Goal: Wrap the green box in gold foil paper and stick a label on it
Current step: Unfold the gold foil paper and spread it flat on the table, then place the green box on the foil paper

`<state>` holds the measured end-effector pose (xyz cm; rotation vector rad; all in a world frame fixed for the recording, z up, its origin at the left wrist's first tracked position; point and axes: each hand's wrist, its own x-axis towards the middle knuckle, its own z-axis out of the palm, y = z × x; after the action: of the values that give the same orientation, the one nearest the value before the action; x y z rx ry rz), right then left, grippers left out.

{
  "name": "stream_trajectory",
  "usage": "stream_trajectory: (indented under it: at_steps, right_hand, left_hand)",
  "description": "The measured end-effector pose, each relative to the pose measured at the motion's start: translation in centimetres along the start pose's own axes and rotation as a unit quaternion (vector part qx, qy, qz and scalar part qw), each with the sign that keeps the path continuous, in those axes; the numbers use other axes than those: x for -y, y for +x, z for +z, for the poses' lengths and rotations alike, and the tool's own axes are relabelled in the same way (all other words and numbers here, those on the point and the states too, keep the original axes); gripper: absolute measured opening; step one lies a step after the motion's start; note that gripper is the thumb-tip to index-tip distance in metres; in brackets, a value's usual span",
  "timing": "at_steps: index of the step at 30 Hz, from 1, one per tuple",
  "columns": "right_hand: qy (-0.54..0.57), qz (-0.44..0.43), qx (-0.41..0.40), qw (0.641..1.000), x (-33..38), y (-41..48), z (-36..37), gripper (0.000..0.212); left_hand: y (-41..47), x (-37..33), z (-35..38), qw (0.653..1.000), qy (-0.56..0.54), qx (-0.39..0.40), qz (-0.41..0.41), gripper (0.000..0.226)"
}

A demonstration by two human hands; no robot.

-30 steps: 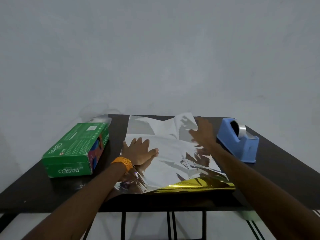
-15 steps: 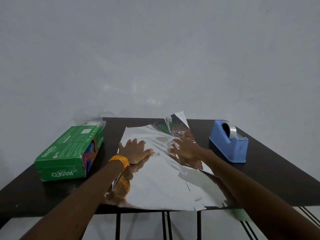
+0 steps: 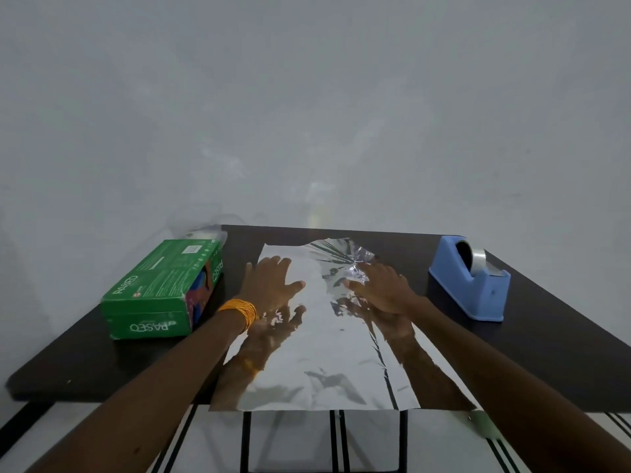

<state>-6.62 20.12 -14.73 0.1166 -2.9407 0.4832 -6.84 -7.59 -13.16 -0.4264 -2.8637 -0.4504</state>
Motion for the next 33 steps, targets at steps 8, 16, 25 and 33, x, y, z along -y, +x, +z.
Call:
stream_trajectory:
  at_steps: [8,16,25,33]
  right_hand:
    - [0.055,-0.014,-0.035,0.998,3.4,-0.6,0.5,0.056]
    - [-0.027,-0.026,-0.017,0.999,7.2,-1.5,0.6,0.053]
    - [0.021,0.000,0.024,1.000,8.0,-2.3,0.3,0.043]
    - [0.253,0.050,-0.073,0.963,7.3,-2.4,-1.9,0.034]
  left_hand:
    - [-4.2,3.2,-6.8,0.987,-0.006,-0.138,-0.079,0.052]
    - [-8.4,8.2,-9.9,0.945,0.098,0.010,-0.311,0.107]
    - [-8.5,8.7,-11.6,0.947,0.023,-0.021,-0.320,0.106]
    - [-7.1,3.1,-12.2,0.993,-0.047,-0.046,-0.098,0.092]
